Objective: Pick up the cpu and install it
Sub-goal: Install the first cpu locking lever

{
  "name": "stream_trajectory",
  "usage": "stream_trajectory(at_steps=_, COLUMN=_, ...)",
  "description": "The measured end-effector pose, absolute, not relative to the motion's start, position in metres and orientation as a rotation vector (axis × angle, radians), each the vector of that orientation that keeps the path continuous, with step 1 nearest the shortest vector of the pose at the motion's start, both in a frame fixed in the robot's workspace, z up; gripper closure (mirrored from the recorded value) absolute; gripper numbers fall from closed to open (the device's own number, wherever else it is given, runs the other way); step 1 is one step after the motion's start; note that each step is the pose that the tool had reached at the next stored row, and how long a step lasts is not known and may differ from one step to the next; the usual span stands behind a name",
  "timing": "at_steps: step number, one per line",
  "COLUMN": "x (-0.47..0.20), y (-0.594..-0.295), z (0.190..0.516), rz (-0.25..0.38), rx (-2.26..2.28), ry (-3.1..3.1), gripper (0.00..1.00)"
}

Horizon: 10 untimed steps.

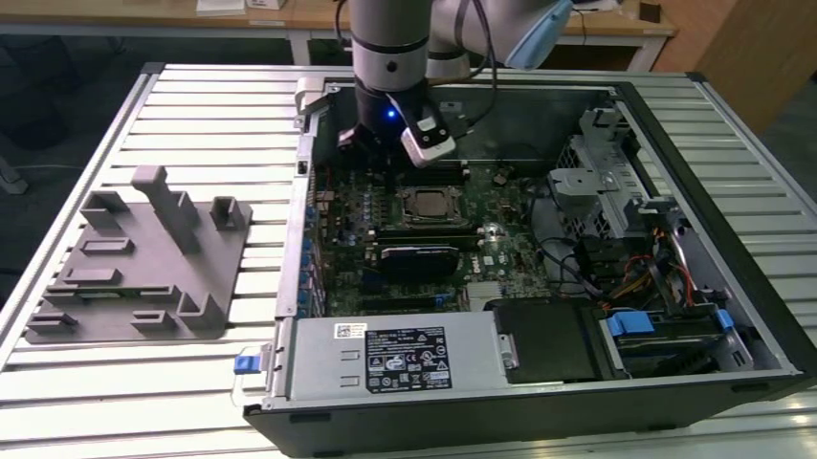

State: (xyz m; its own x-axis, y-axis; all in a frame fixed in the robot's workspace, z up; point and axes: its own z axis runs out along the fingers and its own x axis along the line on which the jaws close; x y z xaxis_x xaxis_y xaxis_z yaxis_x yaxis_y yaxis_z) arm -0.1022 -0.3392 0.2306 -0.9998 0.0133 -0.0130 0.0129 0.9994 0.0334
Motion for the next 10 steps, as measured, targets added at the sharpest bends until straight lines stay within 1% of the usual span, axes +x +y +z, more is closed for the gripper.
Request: stream_trajectory(at_steps=10, x=-0.1022, y=-0.3392, z=0.2390, rz=0.053, rx=0.021, ry=3.128, gripper=0.89)
